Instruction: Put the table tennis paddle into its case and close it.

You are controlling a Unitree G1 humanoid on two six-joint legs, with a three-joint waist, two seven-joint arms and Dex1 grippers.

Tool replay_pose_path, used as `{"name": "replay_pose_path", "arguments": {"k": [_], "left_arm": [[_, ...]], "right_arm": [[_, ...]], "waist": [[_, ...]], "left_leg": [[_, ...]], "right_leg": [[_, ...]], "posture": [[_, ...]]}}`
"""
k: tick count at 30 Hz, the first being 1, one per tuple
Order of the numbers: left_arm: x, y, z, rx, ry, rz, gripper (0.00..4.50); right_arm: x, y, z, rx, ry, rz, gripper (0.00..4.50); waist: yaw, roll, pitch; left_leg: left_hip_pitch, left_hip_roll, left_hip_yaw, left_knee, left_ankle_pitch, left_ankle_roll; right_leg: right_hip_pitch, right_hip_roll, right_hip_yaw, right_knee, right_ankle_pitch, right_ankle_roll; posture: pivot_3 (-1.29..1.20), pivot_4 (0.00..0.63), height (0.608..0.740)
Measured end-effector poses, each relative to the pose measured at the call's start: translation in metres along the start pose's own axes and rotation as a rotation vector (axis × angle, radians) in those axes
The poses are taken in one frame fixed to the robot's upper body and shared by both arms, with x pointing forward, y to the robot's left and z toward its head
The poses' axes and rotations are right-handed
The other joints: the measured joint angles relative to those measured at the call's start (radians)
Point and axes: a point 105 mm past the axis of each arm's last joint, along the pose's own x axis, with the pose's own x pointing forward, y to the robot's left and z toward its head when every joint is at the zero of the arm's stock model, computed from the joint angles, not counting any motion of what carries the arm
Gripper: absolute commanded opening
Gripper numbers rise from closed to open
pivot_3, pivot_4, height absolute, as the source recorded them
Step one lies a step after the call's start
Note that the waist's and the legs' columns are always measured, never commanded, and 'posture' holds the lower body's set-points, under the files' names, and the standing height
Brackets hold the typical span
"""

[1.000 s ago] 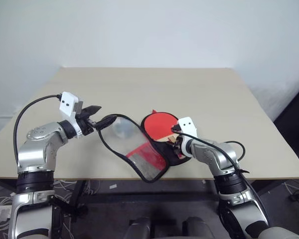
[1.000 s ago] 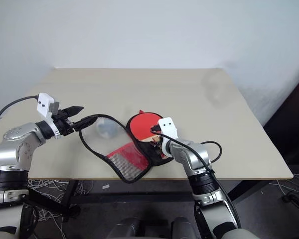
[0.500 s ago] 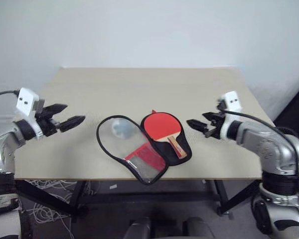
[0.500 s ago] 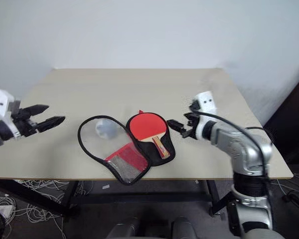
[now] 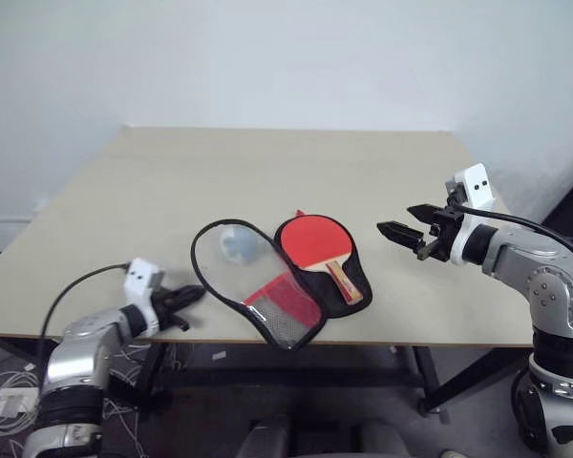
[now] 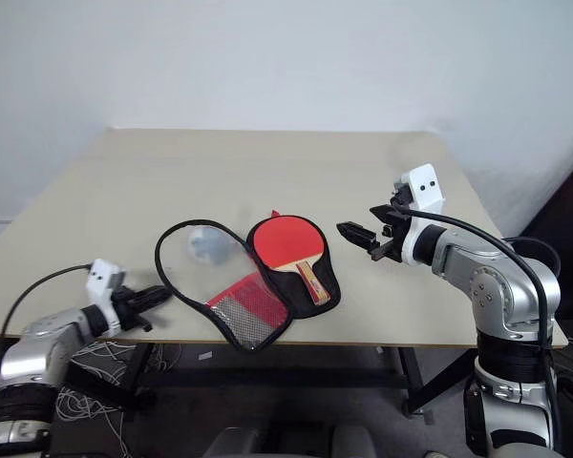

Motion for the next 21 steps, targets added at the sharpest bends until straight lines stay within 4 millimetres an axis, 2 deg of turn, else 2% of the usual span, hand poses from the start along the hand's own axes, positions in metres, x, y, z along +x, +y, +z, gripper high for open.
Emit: {"name": "replay_pose_path", "arguments": {"k": [2, 6, 11, 13, 16, 20, 21], "left_arm": [[0.014, -0.035, 0.015, -0.009, -0.027, -0.15, 0.42], [0.029, -0.087, 0.037, -0.021, -0.048, -0.367, 0.42], [0.077, -0.139, 0.069, 0.005, -0.11, -0.496, 0.42], [0.095, -0.148, 0.075, 0.015, -0.116, -0.483, 0.42], [0.118, -0.148, 0.073, 0.022, -0.1, -0.406, 0.42], [0.118, -0.145, 0.068, 0.014, -0.067, -0.385, 0.42], [0.115, -0.144, 0.066, 0.008, -0.052, -0.384, 0.58]], "right_arm": [[0.001, 0.001, 0.0, 0.006, -0.002, 0.001, 4.5], [0.001, -0.004, -0.002, 0.017, 0.003, -0.024, 4.5], [0.0, -0.007, 0.003, 0.011, -0.006, -0.03, 4.5], [-0.001, -0.008, 0.008, 0.001, -0.018, -0.029, 4.5], [-0.004, -0.011, 0.011, -0.007, -0.022, -0.041, 4.5], [-0.01, -0.014, 0.014, -0.024, -0.02, -0.048, 4.5], [-0.012, -0.012, 0.015, -0.038, -0.021, -0.033, 4.5]], "waist": [[0.0, 0.0, 0.0], [-0.002, 0.001, 0.001], [0.009, 0.001, 0.001], [0.009, 0.001, 0.0], [0.008, 0.001, 0.001], [0.009, 0.001, 0.001], [0.009, 0.001, 0.001]], "left_leg": [[0.0, 0.0, 0.002, 0.0, 0.0, 0.001], [0.001, 0.001, 0.007, 0.001, 0.0, 0.001], [0.0, 0.0, 0.008, 0.006, 0.0, 0.006], [0.0, -0.002, 0.009, 0.007, -0.001, 0.006], [0.0, -0.002, 0.009, 0.008, -0.002, 0.005], [-0.001, -0.001, 0.009, 0.009, -0.002, 0.006], [-0.001, -0.001, 0.009, 0.009, -0.002, 0.006]], "right_leg": [[0.0, 0.0, 0.001, 0.0, 0.0, 0.0], [0.001, 0.002, 0.001, 0.0, -0.001, 0.002], [0.003, 0.004, 0.002, 0.0, -0.002, 0.004], [0.004, 0.005, 0.002, 0.0, -0.002, 0.004], [0.003, 0.006, 0.003, 0.001, -0.002, 0.004], [0.003, 0.006, 0.003, 0.001, -0.002, 0.004], [0.003, 0.006, 0.003, 0.001, -0.003, 0.004]], "posture": [[0.0, 0.0, 0.739], [0.0, 0.0, 0.739], [0.0, 0.0, 0.739], [0.0, 0.0, 0.739], [0.0, 0.0, 0.739], [0.0, 0.0, 0.739], [0.0, 0.0, 0.739]]}}
